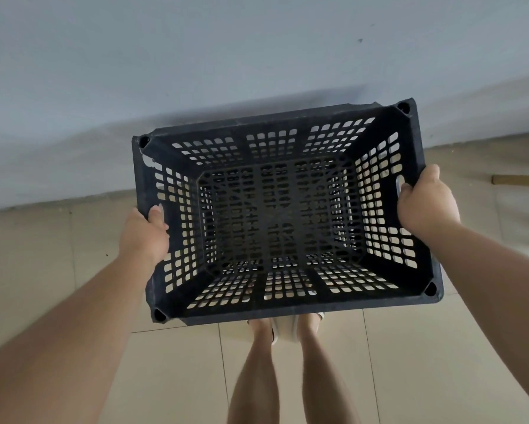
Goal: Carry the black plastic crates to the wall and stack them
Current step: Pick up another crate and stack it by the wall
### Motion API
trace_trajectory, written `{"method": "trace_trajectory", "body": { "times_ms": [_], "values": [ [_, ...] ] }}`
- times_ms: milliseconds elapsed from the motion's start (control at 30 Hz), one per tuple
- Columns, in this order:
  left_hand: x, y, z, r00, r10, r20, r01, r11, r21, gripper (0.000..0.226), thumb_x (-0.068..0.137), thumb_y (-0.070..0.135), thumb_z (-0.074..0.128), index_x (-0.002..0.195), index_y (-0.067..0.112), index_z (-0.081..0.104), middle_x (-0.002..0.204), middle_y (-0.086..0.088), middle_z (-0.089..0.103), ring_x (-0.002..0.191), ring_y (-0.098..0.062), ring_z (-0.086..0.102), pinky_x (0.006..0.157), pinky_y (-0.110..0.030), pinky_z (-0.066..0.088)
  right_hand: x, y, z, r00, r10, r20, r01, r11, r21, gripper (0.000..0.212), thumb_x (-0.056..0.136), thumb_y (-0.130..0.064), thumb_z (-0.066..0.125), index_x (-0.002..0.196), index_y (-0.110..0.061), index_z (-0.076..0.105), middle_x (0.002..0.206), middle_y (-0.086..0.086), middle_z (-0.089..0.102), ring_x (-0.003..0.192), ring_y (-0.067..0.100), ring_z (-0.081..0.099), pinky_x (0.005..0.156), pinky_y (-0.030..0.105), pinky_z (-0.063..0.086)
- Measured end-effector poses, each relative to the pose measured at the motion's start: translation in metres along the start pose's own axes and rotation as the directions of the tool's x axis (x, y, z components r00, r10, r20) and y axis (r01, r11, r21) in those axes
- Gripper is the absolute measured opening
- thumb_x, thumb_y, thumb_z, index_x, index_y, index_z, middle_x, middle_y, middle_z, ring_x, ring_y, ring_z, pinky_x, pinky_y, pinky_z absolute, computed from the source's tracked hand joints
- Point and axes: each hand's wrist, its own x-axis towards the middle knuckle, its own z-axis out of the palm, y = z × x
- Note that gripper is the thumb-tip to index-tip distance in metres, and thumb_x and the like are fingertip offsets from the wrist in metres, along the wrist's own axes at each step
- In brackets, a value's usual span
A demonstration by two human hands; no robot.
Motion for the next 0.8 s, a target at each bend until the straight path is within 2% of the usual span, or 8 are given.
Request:
{"method": "trace_trajectory", "body": {
  "times_ms": [100,200,333,433,500,533,667,800],
  "values": [
    [-0.002,0.005,-0.001,0.999,-0.024,0.022,0.024,1.000,0.010,0.036,0.108,0.042,0.038,0.122,0.012,0.053,0.100,-0.008,0.066,0.083,-0.022,0.064,0.087,-0.042,0.054,0.003,0.000,-0.004,0.999,0.008,0.043,-0.008,1.000,0.010,0.012,0.106,-0.017,0.041,0.106,-0.010,0.031,0.092,0.017,0.052,0.081,0.036,0.053,0.065,0.040,0.041],
    [-0.001,0.009,-0.003,0.995,-0.081,0.050,0.078,0.996,0.048,0.031,0.108,0.041,0.038,0.118,0.013,0.050,0.100,-0.008,0.067,0.089,-0.024,0.065,0.087,-0.040,0.050,0.003,-0.004,-0.010,0.989,0.067,0.128,-0.074,0.996,0.052,0.017,0.105,-0.021,0.044,0.112,-0.010,0.032,0.104,0.018,0.054,0.090,0.037,0.056,0.067,0.039,0.043],
    [-0.007,0.015,-0.012,0.984,-0.168,0.058,0.155,0.971,0.185,0.040,0.100,0.040,0.048,0.125,0.009,0.052,0.115,-0.015,0.067,0.097,-0.038,0.065,0.090,-0.051,0.055,-0.020,-0.010,-0.020,0.987,0.113,0.115,-0.123,0.989,0.083,0.046,0.097,-0.024,0.048,0.138,-0.013,0.032,0.133,0.019,0.046,0.116,0.039,0.050,0.092,0.051,0.048],
    [-0.053,0.035,-0.024,0.990,0.137,-0.028,-0.116,0.916,0.384,0.050,0.093,0.028,0.058,0.139,0.014,0.045,0.133,-0.014,0.057,0.113,-0.038,0.058,0.094,-0.055,0.052,-0.059,-0.008,-0.030,0.997,0.027,0.066,-0.030,0.999,0.041,0.060,0.092,-0.018,0.047,0.148,-0.018,0.026,0.144,0.015,0.037,0.130,0.037,0.037,0.107,0.056,0.037],
    [-0.095,0.046,-0.027,0.922,0.381,0.066,-0.362,0.790,0.496,0.065,0.091,0.022,0.063,0.150,0.017,0.035,0.146,-0.010,0.047,0.127,-0.034,0.050,0.101,-0.054,0.048,-0.087,-0.005,-0.039,0.995,0.016,0.101,-0.012,0.999,-0.035,0.065,0.092,-0.019,0.048,0.152,-0.020,0.023,0.151,0.012,0.031,0.135,0.036,0.033,0.110,0.055,0.033],
    [-0.115,0.054,-0.027,0.891,0.424,0.159,-0.443,0.743,0.501,0.067,0.091,0.022,0.064,0.152,0.019,0.034,0.149,-0.009,0.044,0.130,-0.031,0.048,0.104,-0.051,0.047,-0.098,-0.003,-0.044,0.993,0.029,0.112,-0.024,0.999,-0.047,0.065,0.092,-0.019,0.049,0.151,-0.020,0.024,0.152,0.011,0.031,0.135,0.036,0.033,0.110,0.055,0.033],
    [-0.174,0.082,-0.023,0.791,0.358,0.496,-0.586,0.678,0.444,0.062,0.097,0.028,0.056,0.154,0.024,0.033,0.154,-0.002,0.038,0.132,-0.025,0.046,0.106,-0.045,0.046,-0.145,-0.003,-0.071,0.979,0.133,0.153,-0.156,0.976,0.153,0.056,0.090,-0.018,0.048,0.145,-0.019,0.036,0.142,0.013,0.046,0.124,0.035,0.047,0.103,0.053,0.044],
    [-0.229,0.116,-0.033,0.687,0.365,0.628,-0.691,0.595,0.410,0.058,0.100,0.030,0.049,0.155,0.025,0.030,0.158,0.000,0.030,0.129,-0.024,0.047,0.099,-0.042,0.047,-0.206,-0.006,-0.101,0.964,0.185,0.191,-0.238,0.921,0.308,0.060,0.093,-0.016,0.047,0.150,-0.019,0.033,0.147,0.011,0.045,0.128,0.033,0.047,0.096,0.040,0.046]
  ]
}}
